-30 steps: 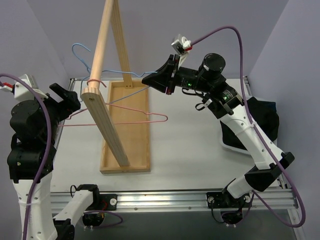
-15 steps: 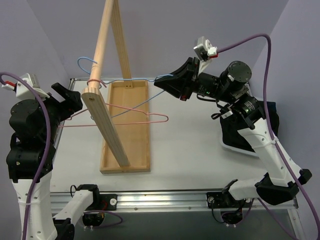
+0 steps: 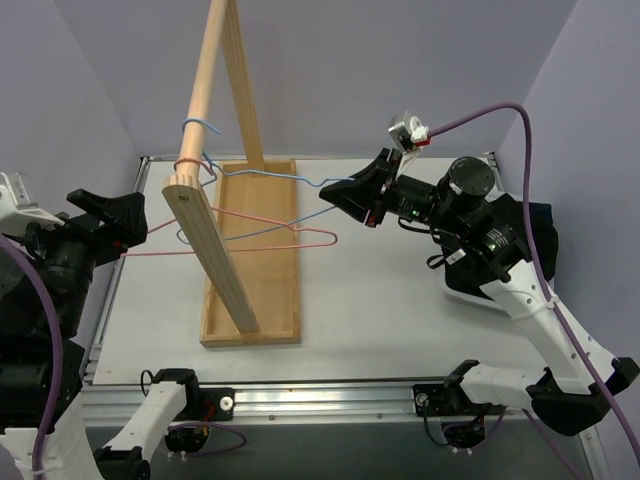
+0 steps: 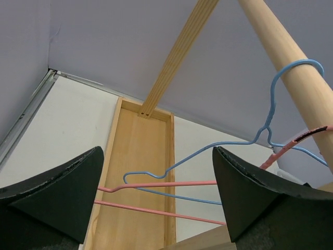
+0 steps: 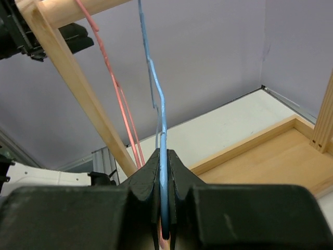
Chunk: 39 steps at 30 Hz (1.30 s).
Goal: Remove the skirt from the hanger
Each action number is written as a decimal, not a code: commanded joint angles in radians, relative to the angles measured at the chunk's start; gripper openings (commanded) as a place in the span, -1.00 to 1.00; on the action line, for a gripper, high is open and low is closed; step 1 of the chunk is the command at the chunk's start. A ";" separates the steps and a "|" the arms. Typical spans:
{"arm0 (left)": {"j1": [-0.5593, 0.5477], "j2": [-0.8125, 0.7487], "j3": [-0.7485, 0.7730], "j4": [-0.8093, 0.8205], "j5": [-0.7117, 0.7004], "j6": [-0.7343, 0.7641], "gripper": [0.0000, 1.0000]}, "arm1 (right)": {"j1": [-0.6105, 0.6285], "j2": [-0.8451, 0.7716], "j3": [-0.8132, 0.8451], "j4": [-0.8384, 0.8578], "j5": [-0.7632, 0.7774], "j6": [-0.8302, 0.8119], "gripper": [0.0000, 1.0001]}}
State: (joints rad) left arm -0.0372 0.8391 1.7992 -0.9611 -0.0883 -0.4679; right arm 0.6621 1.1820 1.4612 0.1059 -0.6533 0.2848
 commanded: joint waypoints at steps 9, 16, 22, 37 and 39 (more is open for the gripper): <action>0.002 -0.078 -0.149 -0.051 0.004 -0.078 0.89 | 0.004 -0.104 -0.136 -0.136 0.313 0.100 -1.00; 0.003 -0.140 -0.230 -0.080 -0.040 -0.098 0.88 | 0.004 -0.099 -0.145 -0.334 0.497 0.083 -0.26; 0.002 -0.140 -0.238 -0.137 -0.070 -0.078 0.88 | 0.004 -0.166 -0.186 -0.431 0.687 0.090 1.00; 0.003 -0.264 -0.279 -0.246 -0.005 -0.139 0.88 | 0.005 -0.419 -0.420 -0.813 1.233 0.444 1.00; 0.003 -0.314 -0.342 -0.258 0.028 -0.176 0.88 | 0.004 -0.508 -0.459 -0.837 1.229 0.531 1.00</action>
State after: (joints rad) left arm -0.0372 0.5831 1.5131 -1.1706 -0.1154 -0.5865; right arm 0.6685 0.7784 1.0363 -0.6449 0.4721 0.6521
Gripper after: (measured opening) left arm 0.942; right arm 0.999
